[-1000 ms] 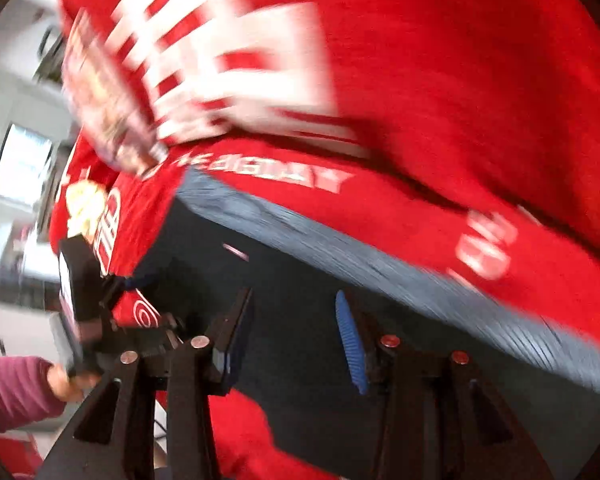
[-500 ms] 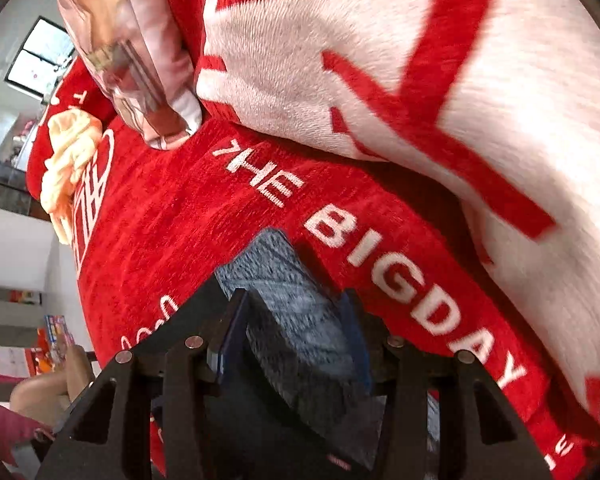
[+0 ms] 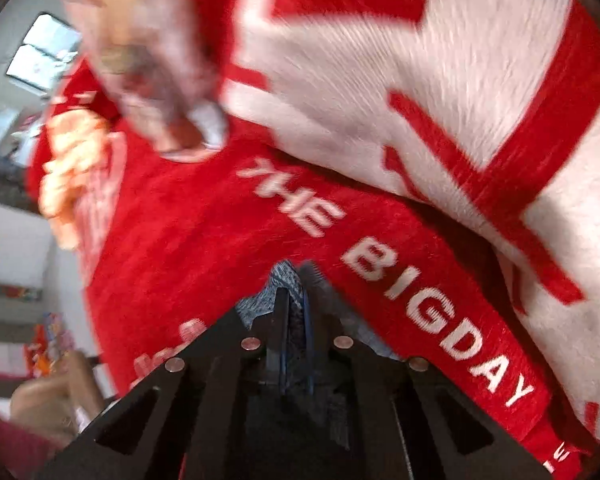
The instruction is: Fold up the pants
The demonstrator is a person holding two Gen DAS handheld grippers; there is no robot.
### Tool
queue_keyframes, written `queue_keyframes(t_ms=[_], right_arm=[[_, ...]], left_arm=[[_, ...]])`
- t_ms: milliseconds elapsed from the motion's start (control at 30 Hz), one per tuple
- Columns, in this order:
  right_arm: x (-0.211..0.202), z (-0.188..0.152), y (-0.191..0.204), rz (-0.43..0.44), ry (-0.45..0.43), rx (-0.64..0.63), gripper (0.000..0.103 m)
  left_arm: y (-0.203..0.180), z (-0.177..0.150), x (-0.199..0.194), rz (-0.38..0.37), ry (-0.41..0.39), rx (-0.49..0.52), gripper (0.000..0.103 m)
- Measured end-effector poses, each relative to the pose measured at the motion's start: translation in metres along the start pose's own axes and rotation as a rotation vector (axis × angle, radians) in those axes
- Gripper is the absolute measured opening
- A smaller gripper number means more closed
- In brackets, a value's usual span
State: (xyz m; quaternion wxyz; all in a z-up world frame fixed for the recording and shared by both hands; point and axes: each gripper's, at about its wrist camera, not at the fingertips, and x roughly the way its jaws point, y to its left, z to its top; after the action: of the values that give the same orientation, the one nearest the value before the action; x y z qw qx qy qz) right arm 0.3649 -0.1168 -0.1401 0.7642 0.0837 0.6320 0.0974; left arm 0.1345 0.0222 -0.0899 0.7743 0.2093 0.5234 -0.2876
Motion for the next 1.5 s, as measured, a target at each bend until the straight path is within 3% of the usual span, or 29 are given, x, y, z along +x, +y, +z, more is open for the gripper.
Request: queue_keyframes(t_ms=[33,100,233,333,400,467,533,567,600,700,800,967,1167,1267,1433,1500], right_arm=[[0.008,-0.002,-0.002,-0.009,0.013,0.030,0.013],[-0.004,-0.011,-0.002,-0.002,-0.045,0.083,0.013],[-0.065,-0.058,-0.020,-0.002,-0.160,0.193,0.017],[-0.115,-0.121,-0.060,0.001,-0.227,0.360,0.024],[-0.140,-0.179,-0.090,0.021,-0.251,0.513,0.029],[-0.155,-0.232,-0.112,0.029,-0.262,0.645,0.030],[-0.157,-0.280,-0.122,0.059,-0.262,0.762,0.031],[-0.153,-0.306,-0.124,0.080,-0.261,0.821,0.031],[-0.149,-0.328,-0.127,0.090,-0.254,0.867,0.031],[-0.126,-0.375,-0.124,0.170,-0.250,0.980,0.031],[-0.108,-0.391,-0.122,0.250,-0.286,1.036,0.031],[-0.103,-0.406,-0.132,0.300,-0.365,1.126,0.031],[-0.098,-0.423,-0.141,0.403,-0.400,1.242,0.031],[-0.105,-0.433,-0.144,0.354,-0.415,1.248,0.033],[-0.110,-0.434,-0.160,0.379,-0.488,1.301,0.041],[-0.114,-0.426,-0.165,0.326,-0.456,1.289,0.008]], left_arm=[[-0.001,0.000,-0.001,0.002,0.005,0.010,0.084],[0.000,0.002,-0.004,-0.009,0.015,0.004,0.084],[0.007,0.021,-0.016,-0.005,0.013,-0.032,0.084],[0.010,0.049,-0.016,0.019,-0.017,-0.037,0.084],[0.011,0.068,-0.007,0.045,-0.027,-0.045,0.084],[0.008,0.081,0.014,0.067,0.001,-0.039,0.084],[0.005,0.083,0.048,0.109,0.096,-0.031,0.086],[0.007,0.084,0.051,0.116,0.079,-0.055,0.096],[0.011,0.085,0.051,0.124,0.056,-0.085,0.098],[0.022,0.087,0.057,0.090,0.091,-0.144,0.103],[0.023,0.087,0.057,0.091,0.092,-0.137,0.103],[0.022,0.087,0.057,0.114,0.094,-0.135,0.103],[0.018,0.087,0.057,0.133,0.095,-0.124,0.103],[0.018,0.088,0.057,0.132,0.093,-0.126,0.103],[0.017,0.087,0.058,0.128,0.088,-0.120,0.103],[0.019,0.087,0.058,0.127,0.096,-0.126,0.103]])
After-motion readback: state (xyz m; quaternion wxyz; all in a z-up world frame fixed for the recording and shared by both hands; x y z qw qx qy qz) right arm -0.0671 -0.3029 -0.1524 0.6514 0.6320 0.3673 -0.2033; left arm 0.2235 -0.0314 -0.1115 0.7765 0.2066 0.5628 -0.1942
